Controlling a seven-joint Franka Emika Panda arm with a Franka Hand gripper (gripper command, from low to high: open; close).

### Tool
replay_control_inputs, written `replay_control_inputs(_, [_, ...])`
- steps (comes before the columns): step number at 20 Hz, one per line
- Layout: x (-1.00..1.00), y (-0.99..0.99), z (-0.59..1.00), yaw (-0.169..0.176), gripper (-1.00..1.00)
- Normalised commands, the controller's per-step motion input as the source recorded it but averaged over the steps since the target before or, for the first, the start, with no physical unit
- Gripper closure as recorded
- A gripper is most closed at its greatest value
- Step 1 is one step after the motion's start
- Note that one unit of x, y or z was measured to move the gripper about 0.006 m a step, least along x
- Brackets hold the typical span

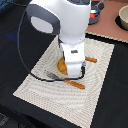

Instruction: Interact with the objects in diverse but meaningful ways.

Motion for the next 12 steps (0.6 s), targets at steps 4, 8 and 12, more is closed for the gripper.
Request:
replay_control_inputs(4, [0.00, 0.05, -0.10, 0.038, 1.00])
replay_control_inputs(8, [0.00, 0.05, -0.06, 0.038, 1.00])
replay_control_inputs(12, [0.01, 0.05, 0.02, 0.045, 1.00])
